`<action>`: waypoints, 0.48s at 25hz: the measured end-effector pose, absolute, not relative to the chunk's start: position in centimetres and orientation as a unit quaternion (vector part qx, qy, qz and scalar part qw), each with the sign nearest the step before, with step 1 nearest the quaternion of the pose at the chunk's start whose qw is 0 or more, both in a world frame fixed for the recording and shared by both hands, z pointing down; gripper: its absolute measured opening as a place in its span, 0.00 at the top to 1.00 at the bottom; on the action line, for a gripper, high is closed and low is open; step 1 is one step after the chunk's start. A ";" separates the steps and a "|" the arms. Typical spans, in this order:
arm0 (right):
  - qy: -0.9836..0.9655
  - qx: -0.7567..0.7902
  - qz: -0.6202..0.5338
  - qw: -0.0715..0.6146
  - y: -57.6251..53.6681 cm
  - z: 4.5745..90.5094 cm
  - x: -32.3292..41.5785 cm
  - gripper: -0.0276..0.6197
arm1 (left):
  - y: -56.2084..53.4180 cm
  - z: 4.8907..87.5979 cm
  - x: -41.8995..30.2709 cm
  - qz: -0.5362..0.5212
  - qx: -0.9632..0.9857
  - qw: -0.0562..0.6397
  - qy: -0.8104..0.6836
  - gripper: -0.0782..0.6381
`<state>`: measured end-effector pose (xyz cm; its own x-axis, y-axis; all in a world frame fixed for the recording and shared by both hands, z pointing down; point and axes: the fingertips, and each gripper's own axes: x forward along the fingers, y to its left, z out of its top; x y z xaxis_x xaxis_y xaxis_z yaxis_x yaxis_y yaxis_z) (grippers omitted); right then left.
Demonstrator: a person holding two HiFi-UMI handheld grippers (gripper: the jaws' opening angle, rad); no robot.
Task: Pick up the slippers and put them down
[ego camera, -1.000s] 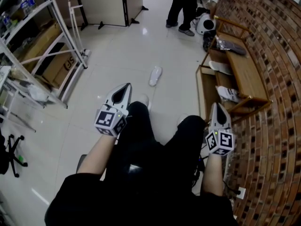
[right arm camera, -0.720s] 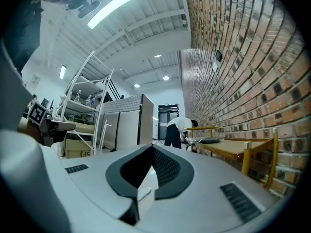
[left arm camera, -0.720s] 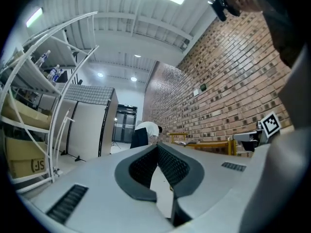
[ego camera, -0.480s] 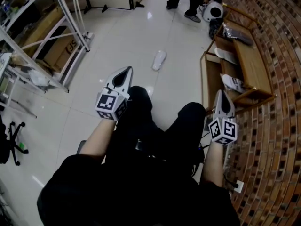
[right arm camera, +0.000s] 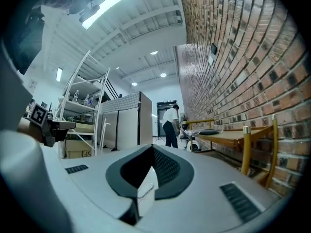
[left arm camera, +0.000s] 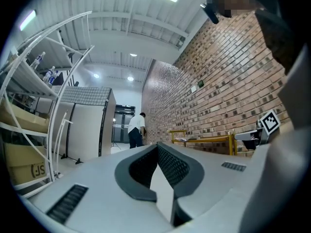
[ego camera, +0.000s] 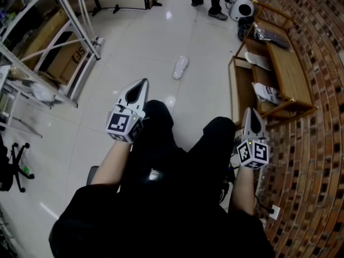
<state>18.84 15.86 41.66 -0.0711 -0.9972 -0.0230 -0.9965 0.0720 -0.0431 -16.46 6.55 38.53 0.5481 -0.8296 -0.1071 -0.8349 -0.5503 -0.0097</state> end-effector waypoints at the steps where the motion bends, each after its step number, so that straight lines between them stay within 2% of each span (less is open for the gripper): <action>1: 0.730 -0.683 -0.014 0.025 16.0 41.9 18.9 0.95 | 6.6 38.7 -16.7 0.043 -0.878 0.029 0.475 0.89; 12: 0.741 -0.671 -0.018 0.022 16.0 42.5 17.7 0.95 | 7.3 40.6 -18.3 0.049 -0.872 -0.001 0.488 0.89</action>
<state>17.72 15.99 42.50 -0.0983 -0.9951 -0.0092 -0.9935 0.0986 -0.0563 -18.34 7.31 40.62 0.5200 -0.8501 -0.0837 -0.8499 -0.5247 0.0494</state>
